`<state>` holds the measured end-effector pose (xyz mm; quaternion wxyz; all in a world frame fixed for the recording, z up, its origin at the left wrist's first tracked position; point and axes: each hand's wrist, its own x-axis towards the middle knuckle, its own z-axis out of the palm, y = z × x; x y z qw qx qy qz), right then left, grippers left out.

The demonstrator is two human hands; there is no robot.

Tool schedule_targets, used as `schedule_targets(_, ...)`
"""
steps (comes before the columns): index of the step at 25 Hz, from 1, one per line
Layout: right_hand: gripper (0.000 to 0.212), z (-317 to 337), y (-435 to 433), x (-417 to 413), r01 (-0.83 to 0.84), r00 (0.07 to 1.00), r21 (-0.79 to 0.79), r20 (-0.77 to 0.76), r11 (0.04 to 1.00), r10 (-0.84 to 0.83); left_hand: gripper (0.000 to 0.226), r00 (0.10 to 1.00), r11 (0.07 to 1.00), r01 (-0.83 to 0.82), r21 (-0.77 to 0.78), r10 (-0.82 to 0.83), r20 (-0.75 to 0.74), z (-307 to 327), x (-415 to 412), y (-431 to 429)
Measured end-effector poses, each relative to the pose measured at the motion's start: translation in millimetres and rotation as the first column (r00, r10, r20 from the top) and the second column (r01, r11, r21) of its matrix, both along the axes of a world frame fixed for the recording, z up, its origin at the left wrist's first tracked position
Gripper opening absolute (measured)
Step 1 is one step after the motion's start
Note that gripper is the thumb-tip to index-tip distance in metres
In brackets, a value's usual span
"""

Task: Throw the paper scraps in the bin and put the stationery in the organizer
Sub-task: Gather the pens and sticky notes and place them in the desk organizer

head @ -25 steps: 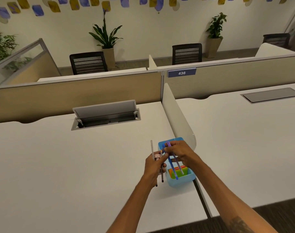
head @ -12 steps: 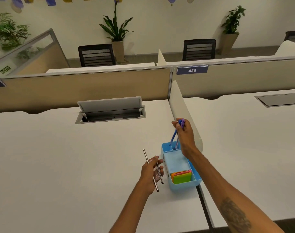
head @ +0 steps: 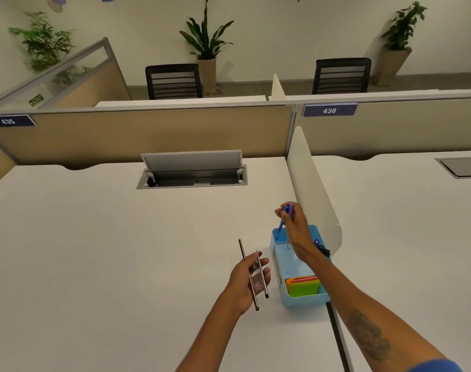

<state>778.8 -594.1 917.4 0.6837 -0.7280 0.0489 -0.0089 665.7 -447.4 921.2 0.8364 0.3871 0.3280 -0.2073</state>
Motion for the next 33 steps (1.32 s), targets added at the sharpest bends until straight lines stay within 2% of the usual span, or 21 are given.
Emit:
schedule_targets(6, 0.025, 17.3, 8.3, 12.5, -0.088, 0.996, -0.030, 0.018, 0.996, 0.089, 0.034, 1.000, 1.000, 0.006, 0.024, -0.006, -0.003, -3.0, -5.0, 2.7)
schedule_targets(9, 0.032, 9.7, 7.1, 10.1, -0.153, 0.988, -0.079, -0.004, 0.985, 0.153, 0.033, 1.000, 1.000, -0.001, 0.027, 0.001, -0.001, -2.9, -7.4, 8.7)
schedule_targets(15, 0.031, -17.6, -6.9, -9.9, -0.232, 0.973, -0.133, -0.025, 0.964, 0.231, 0.032, 1.000, 1.000, 0.010, 0.018, -0.011, 0.025, -2.2, -10.0, 15.7)
schedule_targets(21, 0.020, -15.4, -5.9, -19.0, -0.202, 0.978, -0.444, -0.050, 0.873, 0.201, 0.032, 0.998, 0.999, 0.036, -0.033, -0.034, 0.053, 0.2, -11.2, 11.5)
schedule_targets(23, 0.023, -13.1, -7.4, -25.1, -0.225, 0.974, -0.478, -0.095, 0.849, 0.205, 0.034, 0.997, 0.998, 0.047, -0.046, -0.044, 0.065, 3.0, -12.1, 10.8)
schedule_targets(25, 0.037, -9.0, -6.8, -35.1, -0.250, 0.968, -0.482, -0.116, 0.839, 0.222, 0.035, 0.996, 0.997, 0.054, -0.060, -0.050, 0.070, 5.7, -12.4, 11.0)
schedule_targets(27, 0.044, -2.0, -1.3, -46.1, -0.170, 0.984, -0.507, -0.044, 0.845, 0.172, 0.036, 0.996, 0.994, 0.061, -0.093, -0.054, 0.067, 9.4, -12.6, 11.0)
schedule_targets(30, 0.028, 13.4, 13.3, -63.5, -0.005, 0.994, -0.514, 0.091, 0.858, 0.060, 0.048, 0.997, 0.989, 0.055, -0.136, -0.047, 0.060, 16.0, -12.8, 12.9)
schedule_targets(31, 0.024, 18.0, 17.0, -68.8, -0.029, 0.995, -0.533, 0.069, 0.845, 0.078, 0.054, 0.997, 0.990, 0.053, -0.130, -0.046, 0.062, 17.9, -13.2, 13.8)
schedule_targets(33, 0.033, 26.9, 21.8, -78.3, -0.194, 0.981, -0.522, -0.109, 0.831, 0.160, 0.062, 0.996, 0.990, 0.053, -0.132, -0.044, 0.074, 21.5, -14.6, 15.4)
